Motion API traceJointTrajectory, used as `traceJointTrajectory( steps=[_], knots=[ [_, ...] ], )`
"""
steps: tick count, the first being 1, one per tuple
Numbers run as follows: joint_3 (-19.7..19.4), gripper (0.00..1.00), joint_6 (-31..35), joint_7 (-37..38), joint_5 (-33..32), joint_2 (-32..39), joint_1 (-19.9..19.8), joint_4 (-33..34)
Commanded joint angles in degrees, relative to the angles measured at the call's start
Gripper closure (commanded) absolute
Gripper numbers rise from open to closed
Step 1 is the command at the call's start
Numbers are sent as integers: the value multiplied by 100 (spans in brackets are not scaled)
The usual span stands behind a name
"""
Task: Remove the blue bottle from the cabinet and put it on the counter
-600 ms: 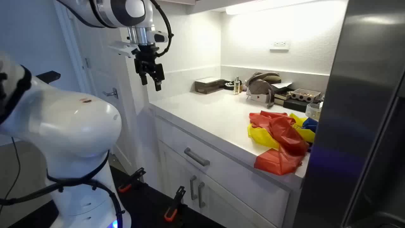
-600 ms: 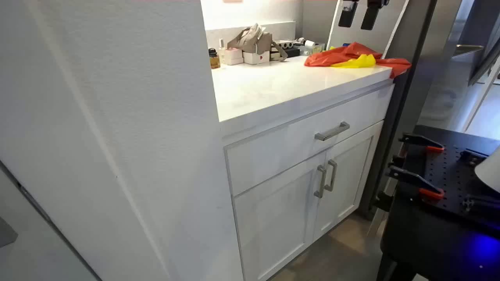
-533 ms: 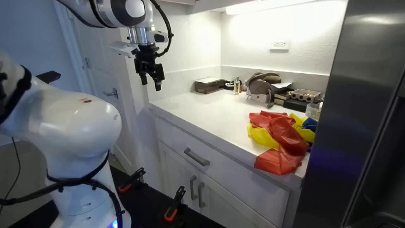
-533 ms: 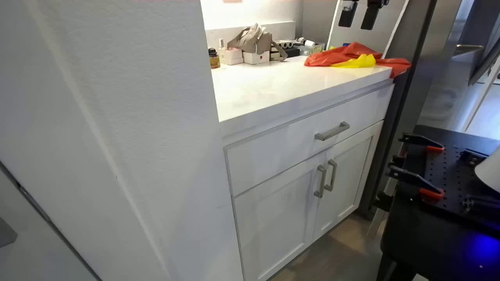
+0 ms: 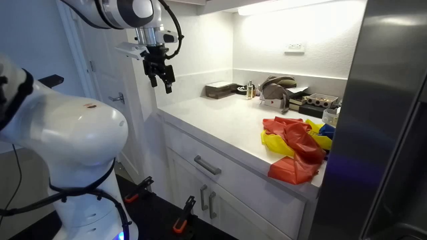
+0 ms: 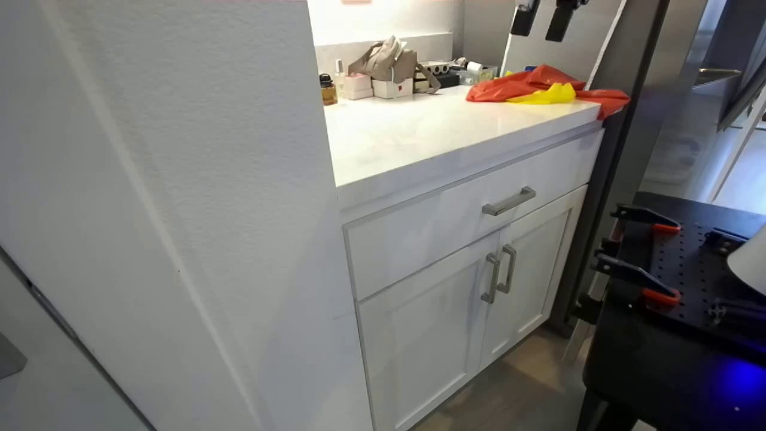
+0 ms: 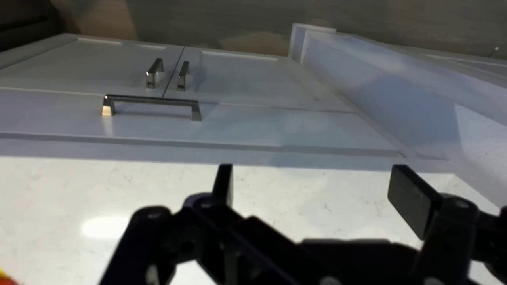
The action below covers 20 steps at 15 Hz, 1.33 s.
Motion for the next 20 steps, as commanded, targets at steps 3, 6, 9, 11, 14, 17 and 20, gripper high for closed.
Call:
traceJointTrajectory(
  steps=[3,6,9,11,14,17,20],
  knots=[
    [147,0,1180,125,-373,333,-290,517],
    [296,0,1791,257,-732,438,-507,825],
    [514,0,2265,464,-1140,392,-778,1063],
    [711,0,2571,668,-1419,308,-1010,1163],
    [960,0,3113,965,-1748,189,-1407,1254],
    [1151,0,3755,1130,-1977,60,-1898,1323],
    [1320,0,4428,1067,-1987,36,-2400,1433]
  ],
)
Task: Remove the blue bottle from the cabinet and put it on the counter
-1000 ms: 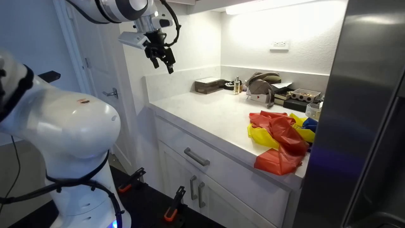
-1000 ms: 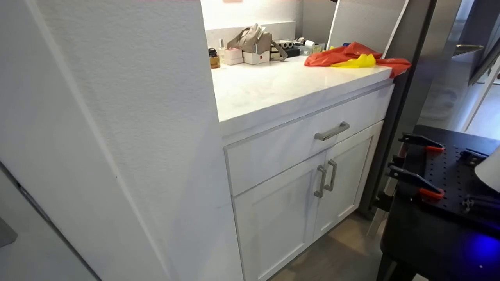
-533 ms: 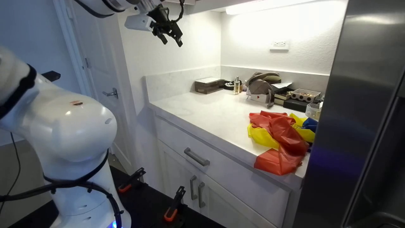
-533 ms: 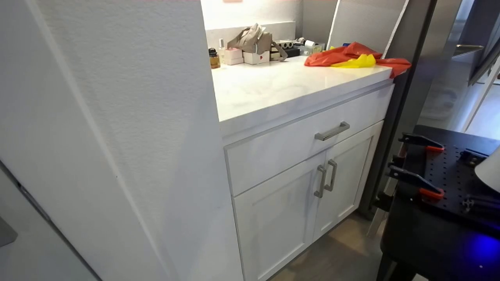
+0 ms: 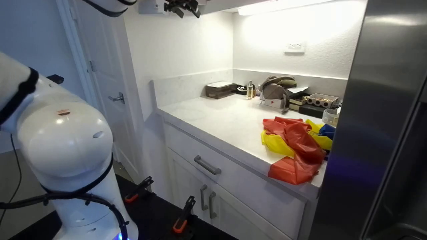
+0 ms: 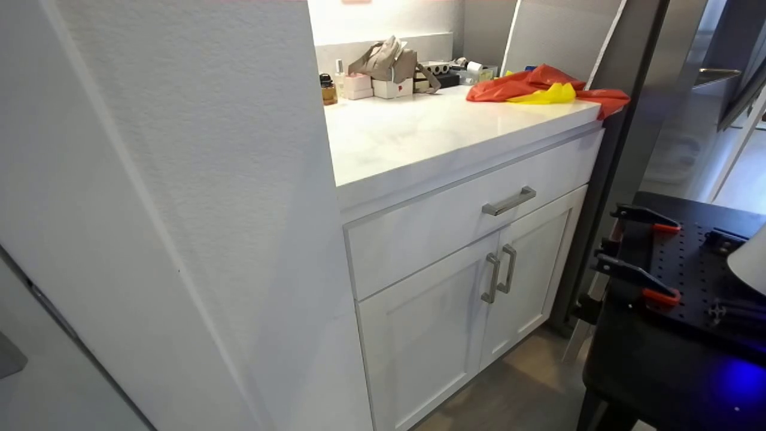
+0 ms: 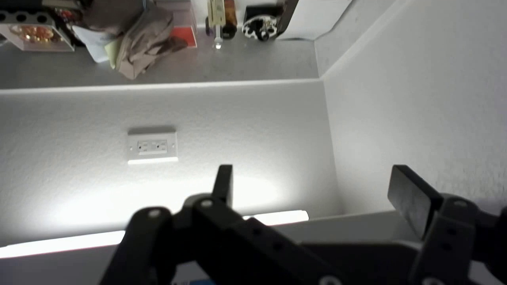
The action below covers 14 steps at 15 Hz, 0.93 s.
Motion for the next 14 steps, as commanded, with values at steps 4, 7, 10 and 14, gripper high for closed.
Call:
traceJointTrajectory(
  steps=[4,7,10,14],
  knots=[
    [467,0,1346,17,30,132,-1189,360],
    [708,0,1845,-60,188,289,-1751,583],
    [1009,0,2232,97,117,481,-2376,900],
    [1629,0,2364,139,165,762,-3392,1399]
  ],
)
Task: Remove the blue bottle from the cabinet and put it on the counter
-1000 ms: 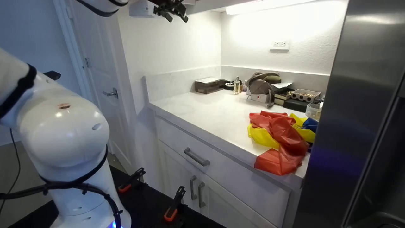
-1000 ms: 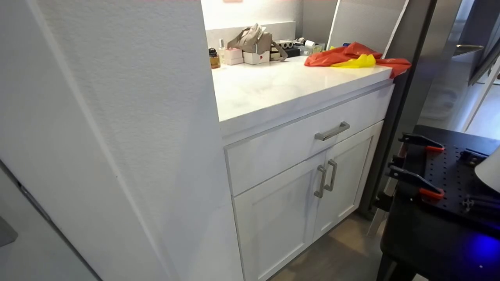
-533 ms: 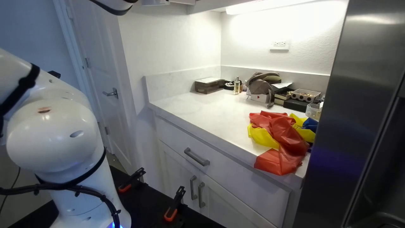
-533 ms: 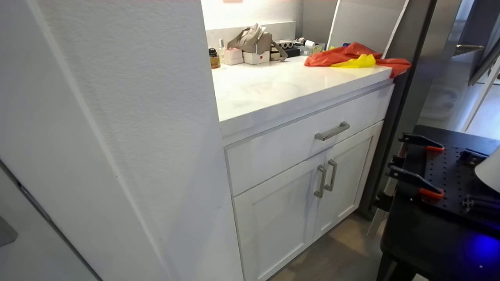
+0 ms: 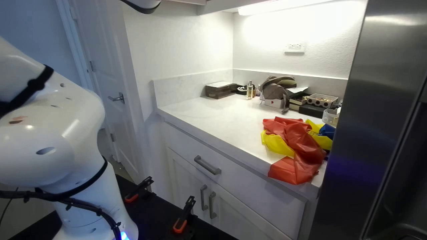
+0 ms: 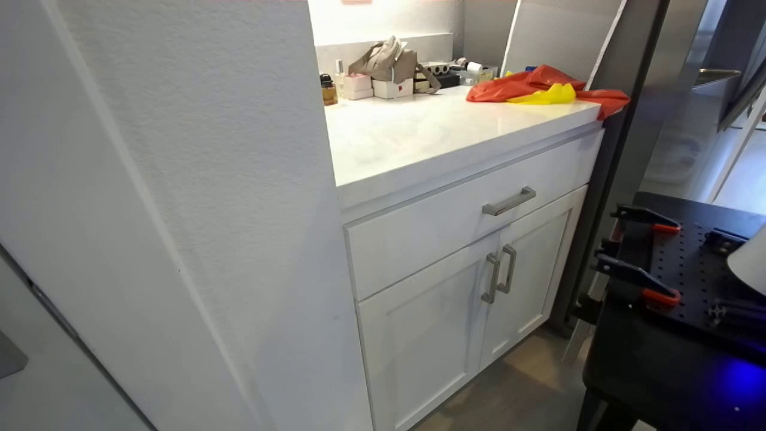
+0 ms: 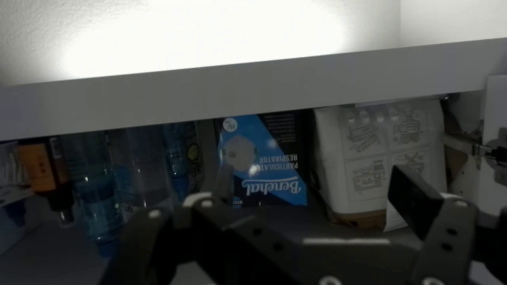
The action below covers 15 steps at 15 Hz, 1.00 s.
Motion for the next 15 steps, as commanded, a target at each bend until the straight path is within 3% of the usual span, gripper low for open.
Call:
traceJointTrajectory(
  steps=[1,5,6,10,15],
  knots=[
    [665,0,108,188,-2,369,-1037,644],
    [1640,0,43,400,-11,499,-2521,1301],
    [1964,0,17,54,399,504,-2913,1478],
    [3091,0,-14,40,811,457,-4503,2202],
    [4350,0,-221,-73,1044,612,-6068,3187]
  ],
)
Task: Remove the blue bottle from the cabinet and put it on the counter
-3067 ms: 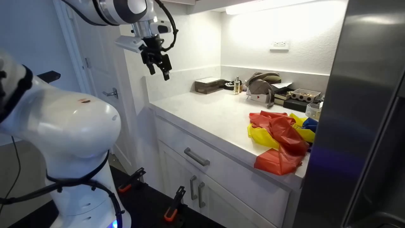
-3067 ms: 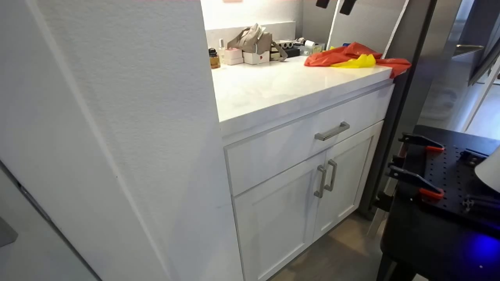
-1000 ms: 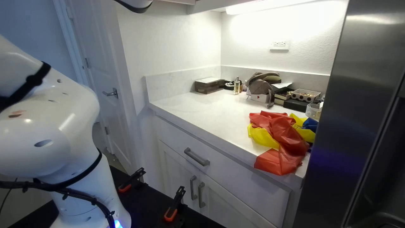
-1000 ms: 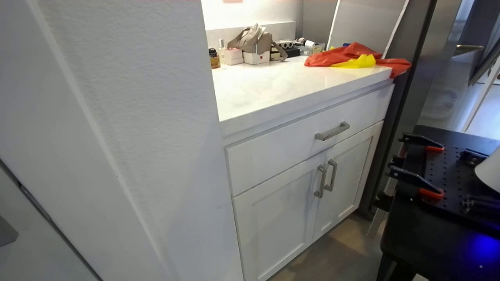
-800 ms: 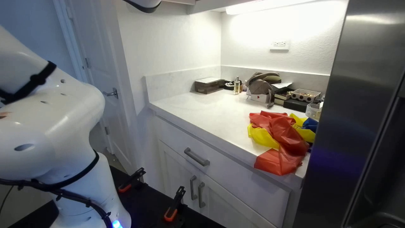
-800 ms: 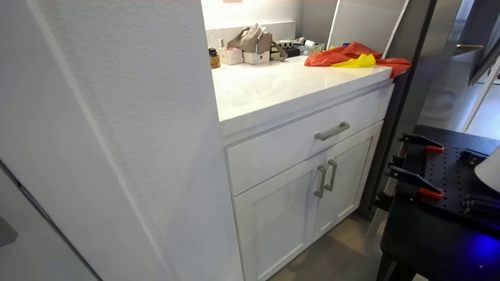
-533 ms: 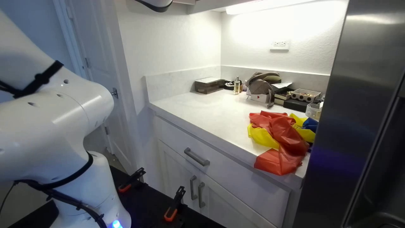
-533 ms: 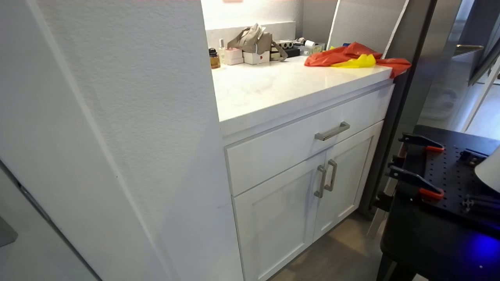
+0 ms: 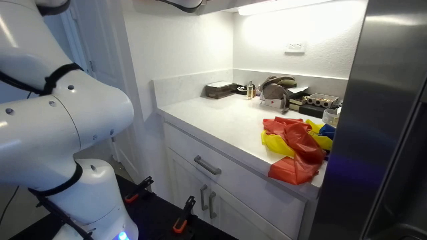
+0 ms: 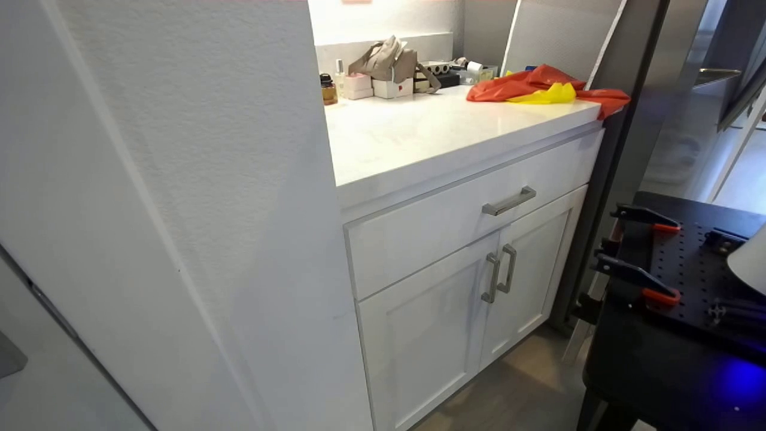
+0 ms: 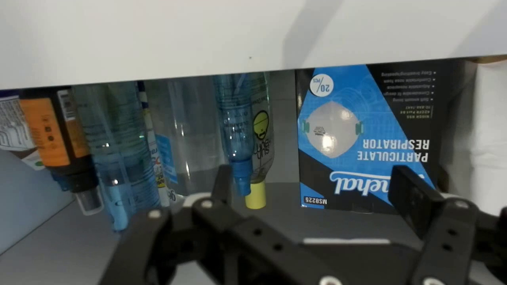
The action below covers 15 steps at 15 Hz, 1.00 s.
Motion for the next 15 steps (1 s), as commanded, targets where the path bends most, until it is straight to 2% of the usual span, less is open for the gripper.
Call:
traceJointTrajectory(
  steps=[1,8,12,13,15],
  knots=[
    [825,0,-267,-243,201,171,-1006,826],
    [2162,0,-676,-340,413,128,-2696,1819],
    [2752,0,-976,-378,563,15,-3431,2305],
    [2910,0,-1031,-180,327,49,-3617,2414],
    [3154,0,-1160,-209,351,20,-3908,2640]
  ],
)
